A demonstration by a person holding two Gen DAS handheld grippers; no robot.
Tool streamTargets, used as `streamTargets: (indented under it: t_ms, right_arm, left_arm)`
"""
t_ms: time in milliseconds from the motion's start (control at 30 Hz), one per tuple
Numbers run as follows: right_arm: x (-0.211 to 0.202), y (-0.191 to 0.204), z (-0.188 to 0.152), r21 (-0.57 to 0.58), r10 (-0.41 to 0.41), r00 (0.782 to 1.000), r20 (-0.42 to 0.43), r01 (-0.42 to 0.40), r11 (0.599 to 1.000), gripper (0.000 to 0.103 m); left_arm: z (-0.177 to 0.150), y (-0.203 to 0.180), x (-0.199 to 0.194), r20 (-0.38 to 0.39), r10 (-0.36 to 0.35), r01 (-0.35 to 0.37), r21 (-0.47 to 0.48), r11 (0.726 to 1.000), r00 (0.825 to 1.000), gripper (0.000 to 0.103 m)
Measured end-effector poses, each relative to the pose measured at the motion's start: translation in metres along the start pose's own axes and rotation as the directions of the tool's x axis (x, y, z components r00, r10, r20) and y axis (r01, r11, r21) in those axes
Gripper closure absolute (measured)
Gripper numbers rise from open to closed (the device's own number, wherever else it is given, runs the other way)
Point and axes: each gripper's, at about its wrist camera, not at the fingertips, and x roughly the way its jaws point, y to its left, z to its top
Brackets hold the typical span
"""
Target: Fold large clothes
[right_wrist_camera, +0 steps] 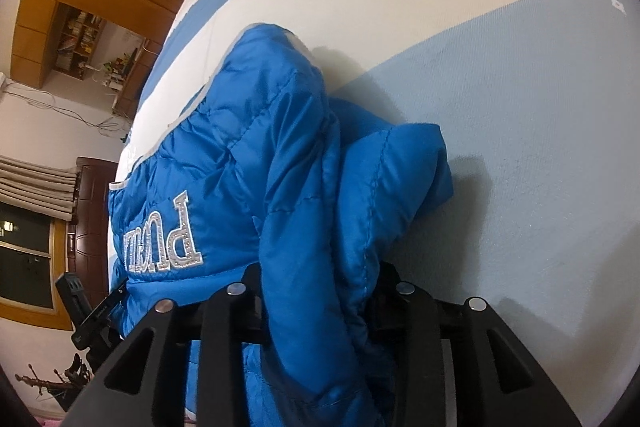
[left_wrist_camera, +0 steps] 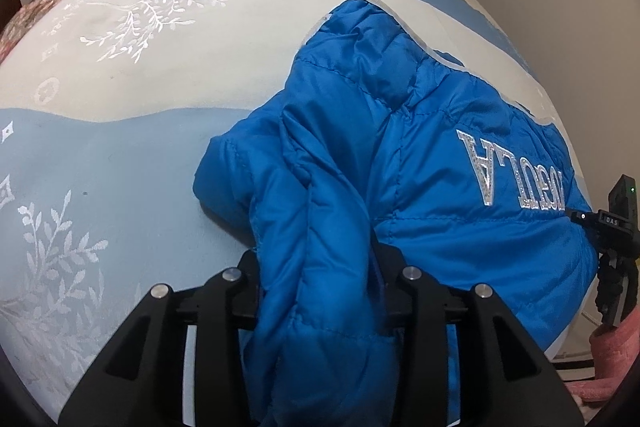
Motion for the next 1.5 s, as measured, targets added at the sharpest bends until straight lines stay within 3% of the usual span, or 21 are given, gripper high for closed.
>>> streamTargets:
  t_ms: [200,400,467,667,767,867,1067,1233,1333,1400,1500]
  right_arm:
    - [-0.005,-0.004,-0.001,-0.015,-0.004,1.0,-0.005,0.004,1.0,0.065]
    - [-0.019,0.001,-0.002,-0.06,-0.051,0.999,0.0,0.051,0.997,0.051]
    - [-0.033,0.005,-0.004,-0.093,-0.075,0.997,0.018,0.076,0.993,0.05]
    - [-0.079,0.045,-0.027,-0.297,-0.2,0.975,0.095,0.219,0.929,0.067]
    - [-0.081,0.062,-0.048,-0.387,-0.184,0.98,0.07,0.197,0.901,0.07]
    - [-0.069,0.062,-0.062,-0.43,-0.21,0.976,0.058,0.214,0.877,0.075]
    - [-0.039,0.034,-0.068,-0.428,-0.225,0.974,0.005,0.206,0.88,0.08]
    - [-0.03,0.027,-0.07,-0.425,-0.211,0.977,-0.007,0.188,0.885,0.081]
    - [-0.04,0.033,-0.062,-0.423,-0.205,0.978,-0.032,0.172,0.89,0.08]
    - [-0.063,0.047,-0.048,-0.43,-0.137,0.991,0.002,0.124,0.894,0.078]
    - [-0.071,0.067,-0.017,-0.449,-0.1,0.994,0.05,0.112,0.886,0.077]
  left_arm:
    - [0.0,-0.003,-0.004,0.009,0.027,-0.026,-0.031,0.999,1.0,0.062]
    - [0.003,-0.004,-0.006,-0.009,0.048,-0.048,-0.068,0.996,0.999,0.058]
    - [0.004,-0.008,-0.014,-0.004,0.081,-0.081,-0.066,0.995,0.997,0.059]
    - [-0.007,-0.032,-0.065,0.098,0.191,-0.185,-0.061,0.981,0.977,0.062]
    - [-0.015,-0.052,-0.087,0.145,0.185,-0.177,-0.064,0.982,0.972,0.062]
    - [-0.024,-0.075,-0.087,0.149,0.117,-0.111,-0.049,0.993,0.982,0.062]
    - [-0.042,-0.092,-0.031,0.052,0.139,-0.138,-0.006,0.99,0.989,0.061]
    - [-0.048,-0.099,-0.013,0.06,0.194,-0.197,0.045,0.979,0.979,0.061]
    - [-0.035,-0.104,-0.016,0.031,0.179,-0.179,0.007,0.984,0.983,0.062]
    - [-0.021,-0.11,-0.024,0.049,0.142,-0.142,0.003,0.99,0.989,0.062]
    - [0.008,-0.126,-0.025,0.08,0.123,-0.128,0.053,0.99,0.989,0.062]
